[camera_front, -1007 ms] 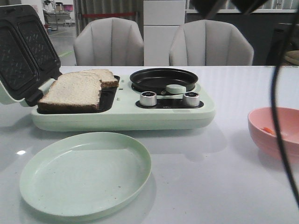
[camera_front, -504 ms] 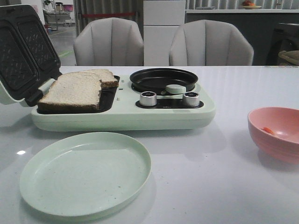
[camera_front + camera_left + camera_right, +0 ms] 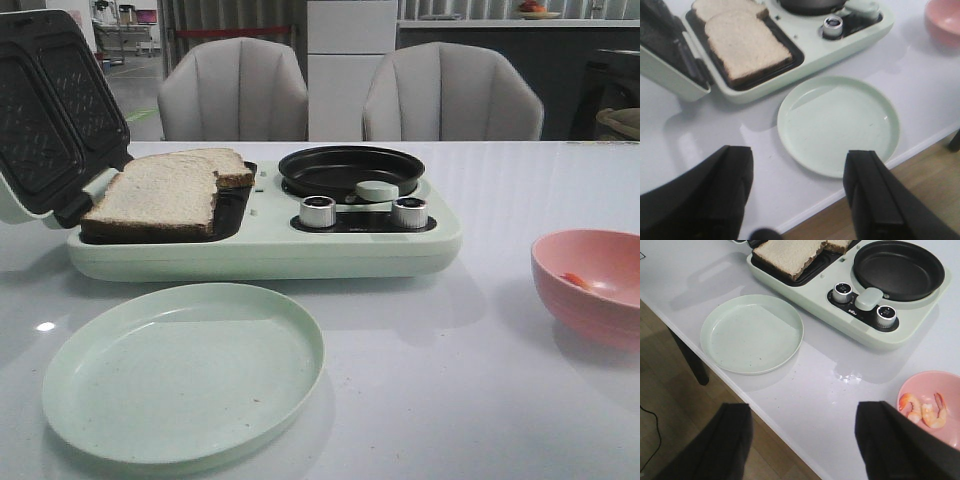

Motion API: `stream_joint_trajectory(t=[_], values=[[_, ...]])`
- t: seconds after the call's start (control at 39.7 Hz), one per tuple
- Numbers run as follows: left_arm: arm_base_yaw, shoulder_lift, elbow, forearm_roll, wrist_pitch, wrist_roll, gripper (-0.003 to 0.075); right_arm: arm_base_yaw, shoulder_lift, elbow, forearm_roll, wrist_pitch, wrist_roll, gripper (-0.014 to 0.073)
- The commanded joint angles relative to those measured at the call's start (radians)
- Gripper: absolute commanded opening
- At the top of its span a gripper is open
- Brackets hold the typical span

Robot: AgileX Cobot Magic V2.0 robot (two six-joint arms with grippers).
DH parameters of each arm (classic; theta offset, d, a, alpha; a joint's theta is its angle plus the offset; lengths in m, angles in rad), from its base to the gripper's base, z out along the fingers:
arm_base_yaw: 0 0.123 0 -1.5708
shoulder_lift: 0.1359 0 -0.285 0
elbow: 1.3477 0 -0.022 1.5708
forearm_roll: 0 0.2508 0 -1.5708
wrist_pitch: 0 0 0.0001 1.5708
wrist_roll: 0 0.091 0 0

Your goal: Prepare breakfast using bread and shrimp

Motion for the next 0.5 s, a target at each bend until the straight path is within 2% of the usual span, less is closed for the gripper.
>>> stream_joint_trajectory(t=[0.0, 0.13, 0.23, 0.35, 0.48], values=[[-0.008, 0.101, -0.069, 0.136, 0.051, -0.003, 0.0457, 0.001, 0.0, -0.028, 0.0, -0.07, 0.001, 0.0543], [0.013, 0.248, -0.132, 0.256, 0.192, -0.023, 0.0452, 0.001, 0.0, -0.028, 0.0, -0.07, 0.001, 0.0543], [0.086, 0.38, -0.19, 0.297, 0.264, -0.032, 0.0414, 0.001, 0.0, -0.028, 0.0, -0.071, 0.001, 0.0543], [0.248, 0.516, -0.27, 0.272, 0.254, 0.008, 0.035, 0.001, 0.0, -0.028, 0.0, -0.071, 0.001, 0.0543], [0.45, 0.623, -0.357, 0.119, 0.205, 0.154, 0.0279, 0.001, 0.0, -0.028, 0.0, -0.071, 0.001, 0.0543]])
